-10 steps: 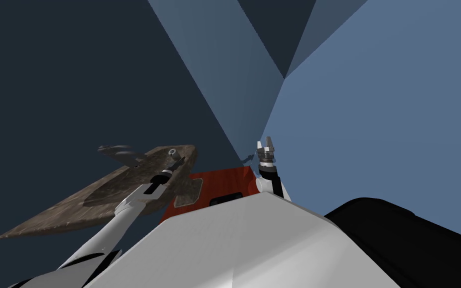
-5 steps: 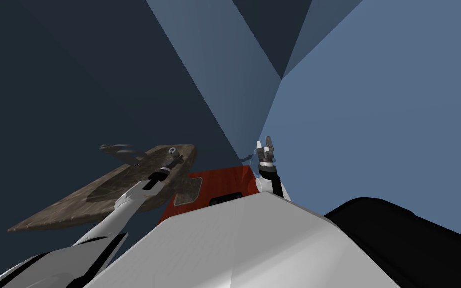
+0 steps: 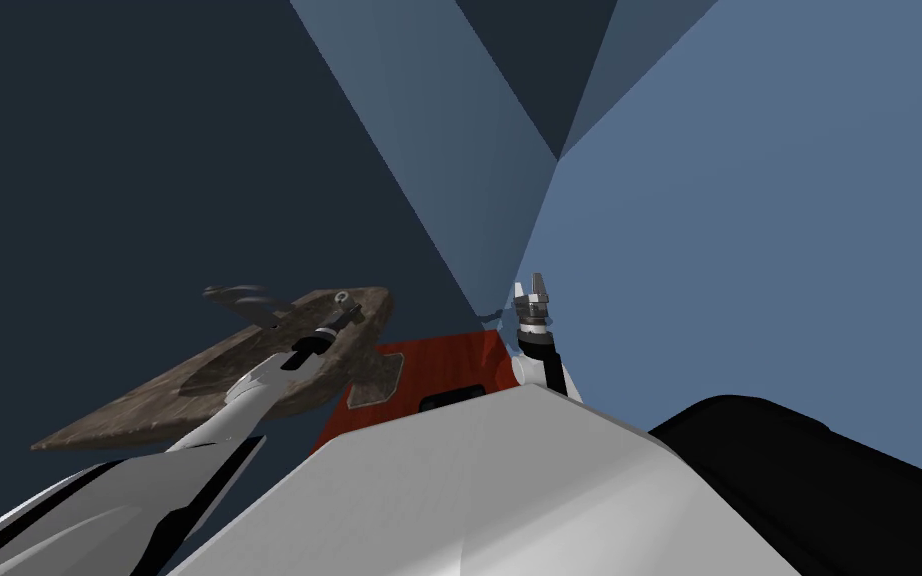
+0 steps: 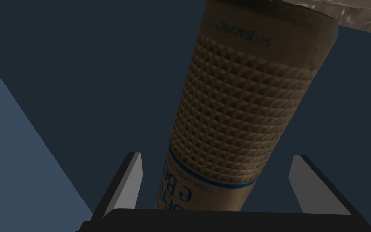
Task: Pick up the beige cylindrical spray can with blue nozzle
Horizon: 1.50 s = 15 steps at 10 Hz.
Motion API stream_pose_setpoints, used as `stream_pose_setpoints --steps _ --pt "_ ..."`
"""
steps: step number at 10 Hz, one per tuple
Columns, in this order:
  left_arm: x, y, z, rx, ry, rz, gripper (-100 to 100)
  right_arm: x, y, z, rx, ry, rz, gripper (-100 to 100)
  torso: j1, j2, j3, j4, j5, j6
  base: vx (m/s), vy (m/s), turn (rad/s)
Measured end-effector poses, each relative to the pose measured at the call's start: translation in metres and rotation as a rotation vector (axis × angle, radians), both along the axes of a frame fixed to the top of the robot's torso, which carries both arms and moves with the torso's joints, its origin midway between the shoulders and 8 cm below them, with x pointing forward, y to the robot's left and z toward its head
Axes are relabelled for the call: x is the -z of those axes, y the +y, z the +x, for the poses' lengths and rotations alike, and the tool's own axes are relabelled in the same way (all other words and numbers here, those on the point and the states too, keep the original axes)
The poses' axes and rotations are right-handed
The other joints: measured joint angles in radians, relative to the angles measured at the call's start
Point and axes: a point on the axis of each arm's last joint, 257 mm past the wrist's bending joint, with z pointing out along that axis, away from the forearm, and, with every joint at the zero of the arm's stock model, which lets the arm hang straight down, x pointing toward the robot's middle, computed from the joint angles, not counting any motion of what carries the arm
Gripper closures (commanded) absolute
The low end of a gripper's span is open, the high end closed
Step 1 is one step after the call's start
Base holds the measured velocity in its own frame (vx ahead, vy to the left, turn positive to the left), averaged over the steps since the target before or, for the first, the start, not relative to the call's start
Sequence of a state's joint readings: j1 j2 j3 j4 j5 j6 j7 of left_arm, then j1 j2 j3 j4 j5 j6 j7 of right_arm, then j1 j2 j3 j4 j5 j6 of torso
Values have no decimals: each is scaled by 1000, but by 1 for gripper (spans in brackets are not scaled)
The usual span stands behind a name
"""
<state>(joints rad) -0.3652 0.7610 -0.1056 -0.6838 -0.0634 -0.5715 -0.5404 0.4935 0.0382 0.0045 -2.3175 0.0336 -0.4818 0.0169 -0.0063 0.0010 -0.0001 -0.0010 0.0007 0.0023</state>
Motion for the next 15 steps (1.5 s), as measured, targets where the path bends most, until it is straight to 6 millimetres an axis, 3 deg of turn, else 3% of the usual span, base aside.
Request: stream_pose_setpoints --steps 1,3,4,8,9,10,13,15 --pt "-11 7 7 -7 -12 7 -100 0 0 0 0 0 0 0 0 1 1 0 0 0 -46 -18 -1" --pt "-13 20 9 -39 -4 6 -100 0 0 0 0 0 0 0 2 -1 0 0 1 -1 -14 -6 -4" --pt "-12 21 9 -40 -3 6 100 0 0 0 0 0 0 0 3 -2 -1 -1 1 -1 -2 -4 -16" --pt "-13 20 9 -38 -4 8 100 0 0 0 0 0 0 0 6 -4 -2 -1 2 -2 0 0 0" --pt "-13 20 9 -38 -4 7 0 0 0 0 0 0 0 0 6 -3 -2 -1 2 -2 0 0 0" --pt "-13 20 9 -38 -4 7 100 0 0 0 0 0 0 0 6 -3 -2 -1 2 -2 72 46 31" --pt "12 13 -3 -35 24 -14 100 0 0 0 0 0 0 0 14 -11 -11 -11 11 -3 58 33 2" --pt "13 5 -8 -23 26 -13 100 0 0 0 0 0 0 0 12 -10 -11 -13 13 -2 36 22 24"
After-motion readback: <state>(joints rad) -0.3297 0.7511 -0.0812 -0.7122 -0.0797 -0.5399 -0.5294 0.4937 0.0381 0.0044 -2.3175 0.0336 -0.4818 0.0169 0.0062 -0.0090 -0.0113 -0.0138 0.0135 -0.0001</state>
